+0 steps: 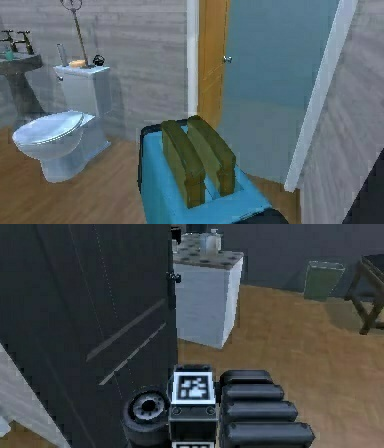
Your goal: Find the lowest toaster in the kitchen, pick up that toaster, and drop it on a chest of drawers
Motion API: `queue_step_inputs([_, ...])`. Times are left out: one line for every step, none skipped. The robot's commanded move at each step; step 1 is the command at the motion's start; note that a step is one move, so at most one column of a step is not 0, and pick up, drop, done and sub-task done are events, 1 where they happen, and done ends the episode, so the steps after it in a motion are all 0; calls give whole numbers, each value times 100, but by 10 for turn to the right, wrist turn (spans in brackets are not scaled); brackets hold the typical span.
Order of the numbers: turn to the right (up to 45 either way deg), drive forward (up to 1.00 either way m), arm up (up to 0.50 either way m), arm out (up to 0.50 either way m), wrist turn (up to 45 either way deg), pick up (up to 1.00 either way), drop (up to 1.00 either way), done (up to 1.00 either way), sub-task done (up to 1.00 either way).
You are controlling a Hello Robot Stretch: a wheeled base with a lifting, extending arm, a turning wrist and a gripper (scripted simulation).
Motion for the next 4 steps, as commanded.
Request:
queue_step_inputs([30, 0, 0, 0, 0, 0, 0, 0, 0])
queue_step_inputs([0, 20, 0, 0, 0, 0, 0, 0, 0])
queue_step_inputs([150, 0, 0, 0, 0, 0, 0, 0, 0])
queue_step_inputs([30, 0, 0, 0, 0, 0, 0, 0, 0])
